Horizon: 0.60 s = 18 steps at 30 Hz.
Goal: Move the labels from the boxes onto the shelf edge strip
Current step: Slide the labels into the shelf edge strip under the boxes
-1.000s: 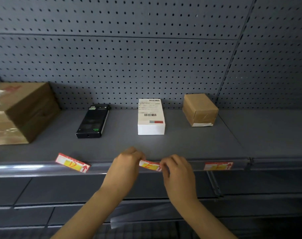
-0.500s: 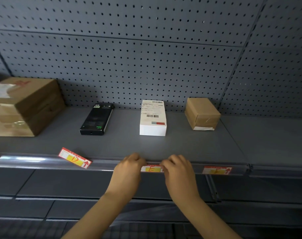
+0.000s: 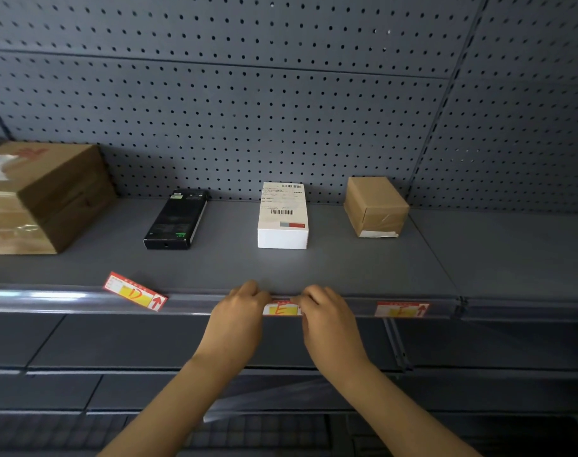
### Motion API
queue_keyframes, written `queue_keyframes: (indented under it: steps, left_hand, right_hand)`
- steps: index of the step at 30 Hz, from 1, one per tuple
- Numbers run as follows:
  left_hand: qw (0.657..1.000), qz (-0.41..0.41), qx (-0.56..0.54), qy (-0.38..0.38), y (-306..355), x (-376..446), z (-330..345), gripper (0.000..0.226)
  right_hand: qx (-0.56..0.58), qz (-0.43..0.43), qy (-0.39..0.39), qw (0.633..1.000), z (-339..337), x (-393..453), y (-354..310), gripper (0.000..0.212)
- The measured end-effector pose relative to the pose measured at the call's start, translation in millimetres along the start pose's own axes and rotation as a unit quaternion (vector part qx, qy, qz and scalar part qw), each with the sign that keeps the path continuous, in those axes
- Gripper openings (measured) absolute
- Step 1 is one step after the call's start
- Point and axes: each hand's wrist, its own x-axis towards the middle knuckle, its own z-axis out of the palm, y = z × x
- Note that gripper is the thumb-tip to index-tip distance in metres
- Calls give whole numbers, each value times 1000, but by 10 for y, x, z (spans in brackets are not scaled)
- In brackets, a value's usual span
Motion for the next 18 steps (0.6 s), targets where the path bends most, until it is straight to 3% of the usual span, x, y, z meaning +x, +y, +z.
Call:
queue_keyframes:
  steps: [9,18]
  left_hand:
    - [998,23,-65,14,-66,-61,19,44]
    - [997,33,-66,23,-67,-79,32,40]
  right_hand:
    - [27,18,-3,999,-43,12,-41,21]
    - [62,18,-6,998,-87,1,8,22]
